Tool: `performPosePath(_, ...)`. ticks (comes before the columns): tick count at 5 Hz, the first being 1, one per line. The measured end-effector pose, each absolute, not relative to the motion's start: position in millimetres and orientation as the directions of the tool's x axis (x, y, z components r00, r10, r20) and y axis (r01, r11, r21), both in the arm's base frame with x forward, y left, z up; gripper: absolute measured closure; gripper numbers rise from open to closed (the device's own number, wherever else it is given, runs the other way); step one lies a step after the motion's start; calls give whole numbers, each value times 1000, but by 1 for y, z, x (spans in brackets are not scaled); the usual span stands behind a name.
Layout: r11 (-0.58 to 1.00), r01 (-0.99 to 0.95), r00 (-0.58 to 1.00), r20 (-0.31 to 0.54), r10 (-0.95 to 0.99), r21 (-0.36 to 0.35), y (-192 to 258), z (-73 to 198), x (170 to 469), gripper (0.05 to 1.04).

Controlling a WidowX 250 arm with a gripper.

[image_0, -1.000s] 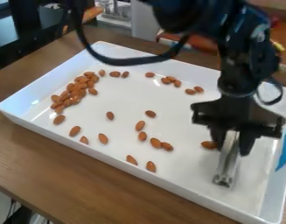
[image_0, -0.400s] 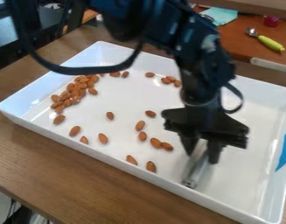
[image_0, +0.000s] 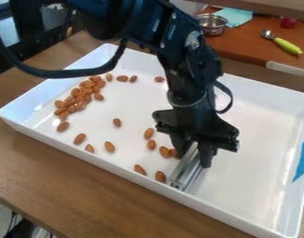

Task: Sweep into pile

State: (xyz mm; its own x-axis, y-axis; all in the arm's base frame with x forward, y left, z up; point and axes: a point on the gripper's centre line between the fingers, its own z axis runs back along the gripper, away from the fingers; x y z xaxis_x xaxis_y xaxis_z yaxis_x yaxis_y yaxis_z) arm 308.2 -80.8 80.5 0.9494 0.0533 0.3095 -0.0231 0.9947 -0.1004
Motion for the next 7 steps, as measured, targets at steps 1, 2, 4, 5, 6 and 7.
performPosePath(1,997,-17,947,318,40,-76,-63,79,312,705)
performPosePath(2,999,-19,952,303,31,-43,-33,78,313,705)
performPosePath(4,1000,-28,971,238,27,3,28,78,305,705)
performPosePath(5,999,-35,973,228,29,20,50,78,305,705)
performPosePath(6,999,-40,973,228,33,29,77,78,303,705)
performPosePath(7,998,-43,967,252,30,44,100,77,306,705)
